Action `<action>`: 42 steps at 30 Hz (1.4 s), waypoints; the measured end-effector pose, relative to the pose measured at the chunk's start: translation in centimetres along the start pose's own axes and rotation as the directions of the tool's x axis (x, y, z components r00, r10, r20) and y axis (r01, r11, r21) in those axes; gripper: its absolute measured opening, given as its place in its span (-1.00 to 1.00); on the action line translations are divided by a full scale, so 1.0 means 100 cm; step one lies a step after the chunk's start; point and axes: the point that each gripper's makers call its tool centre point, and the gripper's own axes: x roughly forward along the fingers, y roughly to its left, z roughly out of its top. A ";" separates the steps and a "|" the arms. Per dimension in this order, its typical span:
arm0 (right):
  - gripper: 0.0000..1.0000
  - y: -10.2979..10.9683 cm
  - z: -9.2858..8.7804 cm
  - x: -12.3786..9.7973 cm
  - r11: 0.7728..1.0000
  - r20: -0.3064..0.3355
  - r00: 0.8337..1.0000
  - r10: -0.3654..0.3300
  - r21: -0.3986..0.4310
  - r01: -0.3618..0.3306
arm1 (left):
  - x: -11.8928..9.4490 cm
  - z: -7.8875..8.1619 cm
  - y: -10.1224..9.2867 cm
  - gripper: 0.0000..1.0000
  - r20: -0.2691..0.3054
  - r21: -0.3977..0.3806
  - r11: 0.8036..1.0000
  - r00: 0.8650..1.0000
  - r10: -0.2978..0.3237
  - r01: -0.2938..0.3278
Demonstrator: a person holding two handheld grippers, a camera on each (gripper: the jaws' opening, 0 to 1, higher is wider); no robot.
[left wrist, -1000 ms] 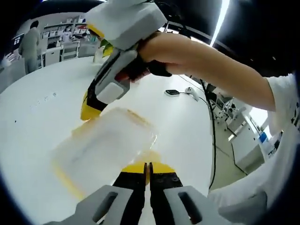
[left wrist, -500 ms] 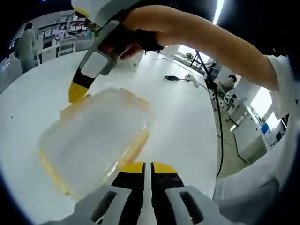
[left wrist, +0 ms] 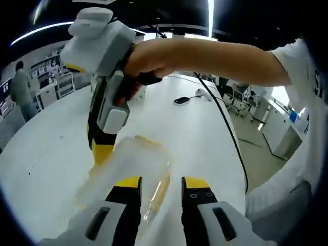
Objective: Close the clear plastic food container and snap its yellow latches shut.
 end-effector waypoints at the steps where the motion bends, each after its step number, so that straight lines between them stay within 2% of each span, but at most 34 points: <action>1: -0.53 0.002 0.000 -0.001 1.000 -0.005 1.000 0.005 -0.013 -0.005 | 0.002 -0.002 0.002 -0.49 -0.015 0.000 1.000 1.000 0.000 0.000; 5: -0.38 0.010 -0.003 -0.001 0.997 -0.029 0.998 0.052 -0.051 -0.054 | 0.006 -0.004 0.003 -0.35 -0.015 0.044 0.999 1.000 -0.009 0.010; 8: -0.35 0.015 -0.011 -0.001 0.988 -0.090 0.993 0.074 -0.129 -0.085 | 0.009 -0.006 0.002 -0.27 -0.029 0.160 0.987 1.000 -0.007 0.011; 10: -0.28 0.016 -0.016 0.000 0.981 -0.132 0.989 0.074 -0.166 -0.096 | 0.011 -0.012 0.000 -0.24 -0.059 0.231 0.973 0.998 -0.007 0.021; 14: -0.11 0.018 -0.020 0.003 0.968 -0.186 0.980 0.073 -0.222 -0.114 | 0.014 -0.016 0.004 -0.22 -0.076 0.347 0.938 0.997 0.035 -0.006; 16: -0.13 0.015 -0.015 0.004 0.970 -0.183 0.981 0.072 -0.217 -0.112 | 0.016 -0.018 0.003 -0.22 -0.084 0.357 0.934 0.996 0.036 -0.004; 18: -0.14 0.012 -0.012 0.005 0.969 -0.191 0.979 0.068 -0.220 -0.111 | 0.017 -0.017 0.000 -0.22 -0.075 0.411 0.911 0.997 0.029 0.004; 20: -0.15 0.010 -0.011 0.006 0.969 -0.204 0.976 0.073 -0.219 -0.118 | 0.017 -0.017 0.002 -0.23 -0.084 0.449 0.893 0.995 0.050 -0.007; 21: -0.15 0.011 -0.011 0.006 0.967 -0.212 0.974 0.079 -0.222 -0.126 | 0.017 -0.018 0.003 -0.23 -0.090 0.482 0.876 0.994 0.061 -0.010; 22: -0.16 0.012 -0.012 0.006 0.965 -0.222 0.971 0.084 -0.225 -0.135 | 0.018 -0.018 0.004 -0.23 -0.086 0.488 0.872 0.994 0.064 -0.014; 26: -0.24 0.017 -0.012 0.007 0.950 -0.264 0.958 0.109 -0.255 -0.178 | 0.022 -0.017 0.008 -0.26 -0.091 0.478 0.878 0.993 0.071 -0.019; 27: -0.29 0.019 -0.012 0.007 0.946 -0.280 0.952 0.123 -0.258 -0.198 | 0.022 -0.018 0.012 -0.26 -0.097 0.480 0.877 0.992 0.085 -0.028; 29: -0.36 0.024 -0.015 0.008 0.942 -0.315 0.936 0.161 -0.233 -0.240 | 0.024 -0.023 0.010 -0.27 -0.122 0.466 0.885 0.990 0.074 -0.008; 30: -0.42 0.025 -0.016 0.007 0.939 -0.328 0.928 0.178 -0.226 -0.260 | 0.024 -0.021 0.009 -0.27 -0.112 0.499 0.867 0.991 0.070 -0.005; 34: -0.41 0.020 -0.016 0.009 0.944 -0.350 0.915 0.200 -0.181 -0.275 | 0.024 -0.022 0.009 -0.27 -0.123 0.488 0.873 0.990 0.075 -0.005; 37: -0.41 0.023 -0.017 0.009 0.942 -0.372 0.909 0.189 -0.192 -0.274 | 0.024 -0.022 0.010 -0.29 -0.120 0.479 0.878 0.990 0.075 -0.009; 39: -0.42 0.026 -0.019 0.007 0.941 -0.391 0.904 0.174 -0.206 -0.270 | 0.023 -0.022 0.010 -0.30 -0.122 0.460 0.888 0.989 0.082 -0.017; 42: -0.43 0.028 -0.018 0.009 0.937 -0.412 0.895 0.168 -0.217 -0.276 | 0.023 -0.023 0.009 -0.31 -0.126 0.455 0.890 0.988 0.089 -0.022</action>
